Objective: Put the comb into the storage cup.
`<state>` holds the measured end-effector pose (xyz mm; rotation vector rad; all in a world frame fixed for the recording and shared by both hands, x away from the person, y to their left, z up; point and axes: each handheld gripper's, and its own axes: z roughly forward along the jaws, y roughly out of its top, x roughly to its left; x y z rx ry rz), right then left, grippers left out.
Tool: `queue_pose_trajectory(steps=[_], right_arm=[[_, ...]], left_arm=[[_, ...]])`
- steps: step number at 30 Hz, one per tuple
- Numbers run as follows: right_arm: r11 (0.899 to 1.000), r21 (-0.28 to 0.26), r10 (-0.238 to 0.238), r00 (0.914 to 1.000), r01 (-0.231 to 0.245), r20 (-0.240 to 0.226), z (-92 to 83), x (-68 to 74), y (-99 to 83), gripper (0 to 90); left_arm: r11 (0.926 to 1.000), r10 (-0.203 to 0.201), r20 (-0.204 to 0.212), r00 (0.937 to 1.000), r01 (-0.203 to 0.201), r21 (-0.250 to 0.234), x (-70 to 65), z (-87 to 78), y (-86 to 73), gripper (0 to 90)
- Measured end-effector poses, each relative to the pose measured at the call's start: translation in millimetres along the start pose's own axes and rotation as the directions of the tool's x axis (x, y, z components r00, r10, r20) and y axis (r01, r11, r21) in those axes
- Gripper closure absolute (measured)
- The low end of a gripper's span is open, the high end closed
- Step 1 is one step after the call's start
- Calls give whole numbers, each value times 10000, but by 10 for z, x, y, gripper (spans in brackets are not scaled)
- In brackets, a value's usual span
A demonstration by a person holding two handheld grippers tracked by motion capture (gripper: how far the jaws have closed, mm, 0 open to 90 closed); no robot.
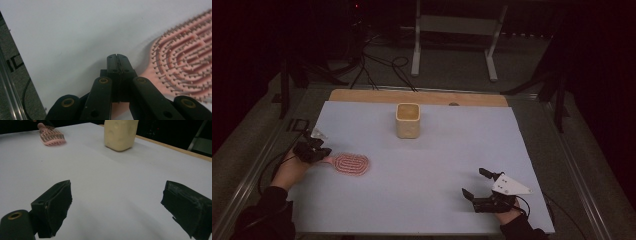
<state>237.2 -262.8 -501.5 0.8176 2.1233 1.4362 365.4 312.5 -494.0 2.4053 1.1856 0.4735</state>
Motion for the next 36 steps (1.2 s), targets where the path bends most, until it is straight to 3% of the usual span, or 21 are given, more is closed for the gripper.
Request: queue_pose_trajectory(steps=[4,9,17,18,36], right_arm=[[10000,31,-15,10000,15,1,3,-1,-3,90],[10000,33,10,10000,-10,-14,3,5,0,90],[10000,-2,56,9999,-56,-86,-1,-4,4,89],[10000,-17,73,9999,-73,-79,-4,-4,5,90],[10000,75,4,10000,-4,-87,3,9,6,90]], left_arm=[[9997,205,-35,9998,-204,121,-42,-47,-86,900],[9999,144,45,9999,-145,81,-108,-123,-201,900],[9999,121,333,9994,-123,58,-266,-214,-333,900],[10000,30,568,9984,-30,-4,-307,-229,-369,900],[9994,178,1010,9947,-205,263,-603,-385,-501,899]])
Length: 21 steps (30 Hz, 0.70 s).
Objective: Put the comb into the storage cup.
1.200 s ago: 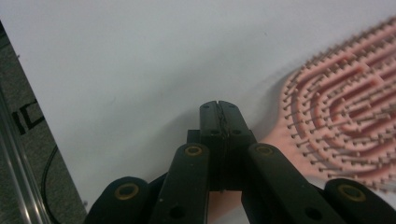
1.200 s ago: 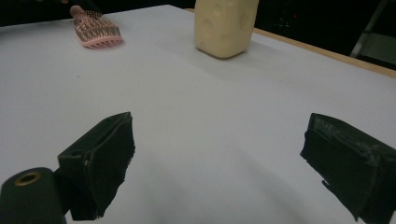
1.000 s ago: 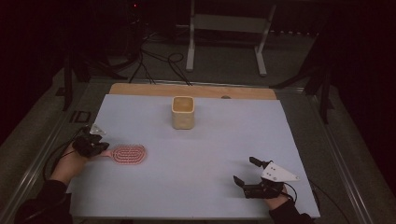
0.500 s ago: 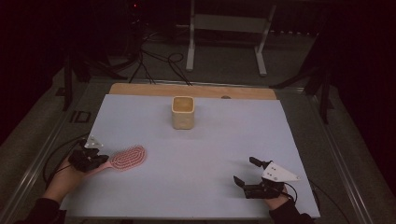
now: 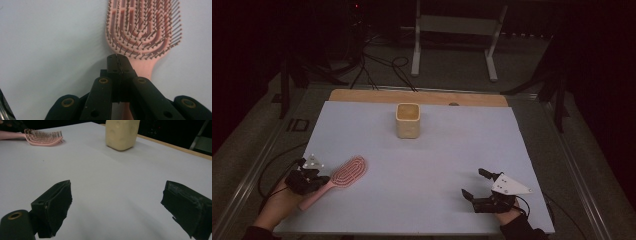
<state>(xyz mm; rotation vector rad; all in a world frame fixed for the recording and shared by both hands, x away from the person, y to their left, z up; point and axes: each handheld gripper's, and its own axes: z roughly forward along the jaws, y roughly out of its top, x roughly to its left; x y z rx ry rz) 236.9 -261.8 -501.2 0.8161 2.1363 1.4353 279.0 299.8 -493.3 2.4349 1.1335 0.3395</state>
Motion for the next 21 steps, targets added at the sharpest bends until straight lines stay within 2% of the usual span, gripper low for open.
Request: queue_pose_trajectory(steps=[4,7,8,10,14,18,19,21], right_arm=[[10000,9,40,10000,-40,-17,3,-4,-1,90],[10000,2,-9,10000,9,-23,1,-1,1,90],[10000,-7,25,10000,-25,-24,1,-4,1,90],[10000,33,22,10000,-22,-15,1,-3,-3,90],[10000,1,40,10000,-40,-2,0,-5,1,90],[10000,42,-6,10000,6,12,3,-1,-2,90],[10000,26,32,10000,-32,33,4,-4,0,90],[10000,51,57,10000,-57,23,6,-3,-3,90]], left_arm=[[9998,-209,91,9997,209,66,-43,-15,-12,900],[9997,-181,267,9995,177,178,-80,-41,-12,900],[9996,-177,232,9996,172,213,-92,-51,-11,900],[9998,12,-176,9998,-9,189,-121,-93,-3,899],[10000,-10,-491,9988,10,18,-137,-206,12,897],[9998,126,-515,9986,-117,183,-185,-325,40,823],[9997,85,-482,9988,-75,216,-187,-345,45,823],[9992,-146,-516,9986,164,361,-188,-378,59,767]])
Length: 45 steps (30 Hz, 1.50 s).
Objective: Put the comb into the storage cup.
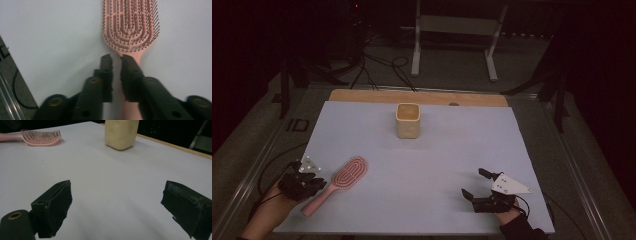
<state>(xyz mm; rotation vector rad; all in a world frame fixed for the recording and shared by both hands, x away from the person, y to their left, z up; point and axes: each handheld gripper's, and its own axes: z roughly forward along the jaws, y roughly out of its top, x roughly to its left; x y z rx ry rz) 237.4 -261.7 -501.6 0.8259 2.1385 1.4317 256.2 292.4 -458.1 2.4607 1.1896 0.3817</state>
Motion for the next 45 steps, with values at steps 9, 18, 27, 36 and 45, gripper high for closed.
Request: queue_pose_trajectory(steps=[9,18,27,36,45], right_arm=[[10000,-1,-37,10000,37,-1,6,-4,-4,90],[10000,34,-26,10000,26,-13,7,1,-8,90],[10000,31,16,10000,-16,6,9,-4,-9,90],[10000,52,-12,10000,12,18,13,0,-8,90],[9999,114,-56,10000,56,17,14,-1,-12,90]], left_arm=[[9983,-323,492,9983,298,510,-80,-105,97,552],[9904,-566,634,9964,480,1294,-149,-65,194,128],[9792,-692,1076,9918,469,1975,-126,55,242,5],[9680,-650,1169,9910,342,2487,-65,184,277,49],[9589,-434,1218,9916,71,2838,-31,278,325,117]])
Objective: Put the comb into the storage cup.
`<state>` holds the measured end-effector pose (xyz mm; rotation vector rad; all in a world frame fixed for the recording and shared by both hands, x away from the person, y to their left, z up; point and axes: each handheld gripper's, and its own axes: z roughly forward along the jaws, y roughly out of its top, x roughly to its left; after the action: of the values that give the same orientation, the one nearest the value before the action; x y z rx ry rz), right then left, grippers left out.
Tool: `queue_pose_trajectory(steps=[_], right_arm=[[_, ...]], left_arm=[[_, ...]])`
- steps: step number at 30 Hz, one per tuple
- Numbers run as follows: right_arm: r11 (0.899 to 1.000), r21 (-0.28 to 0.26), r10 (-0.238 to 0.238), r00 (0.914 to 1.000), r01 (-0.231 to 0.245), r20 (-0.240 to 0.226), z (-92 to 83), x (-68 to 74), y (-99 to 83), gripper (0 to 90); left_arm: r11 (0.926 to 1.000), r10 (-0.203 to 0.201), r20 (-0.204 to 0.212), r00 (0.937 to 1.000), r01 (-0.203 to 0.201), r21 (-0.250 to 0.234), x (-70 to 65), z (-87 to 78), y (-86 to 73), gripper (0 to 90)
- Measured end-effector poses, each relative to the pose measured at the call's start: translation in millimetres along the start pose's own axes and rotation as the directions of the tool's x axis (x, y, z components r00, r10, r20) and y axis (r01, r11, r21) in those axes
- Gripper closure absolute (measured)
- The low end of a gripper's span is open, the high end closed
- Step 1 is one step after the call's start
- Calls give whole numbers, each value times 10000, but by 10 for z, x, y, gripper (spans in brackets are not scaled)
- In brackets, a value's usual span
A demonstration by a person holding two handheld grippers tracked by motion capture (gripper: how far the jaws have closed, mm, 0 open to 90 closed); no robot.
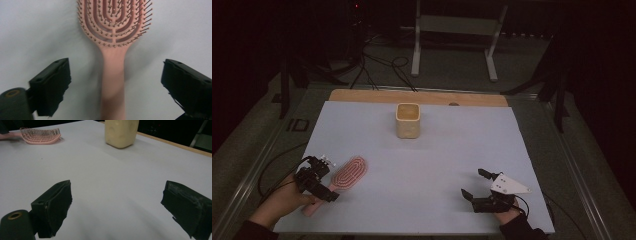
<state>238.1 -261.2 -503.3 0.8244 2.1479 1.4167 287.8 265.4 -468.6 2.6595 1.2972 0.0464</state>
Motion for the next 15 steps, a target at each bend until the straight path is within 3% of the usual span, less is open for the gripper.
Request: queue_pose_trajectory(steps=[15], right_arm=[[10000,-42,68,10000,-68,-30,-4,0,3,90]], left_arm=[[9986,129,-190,9997,-119,517,-1,92,80,421]])
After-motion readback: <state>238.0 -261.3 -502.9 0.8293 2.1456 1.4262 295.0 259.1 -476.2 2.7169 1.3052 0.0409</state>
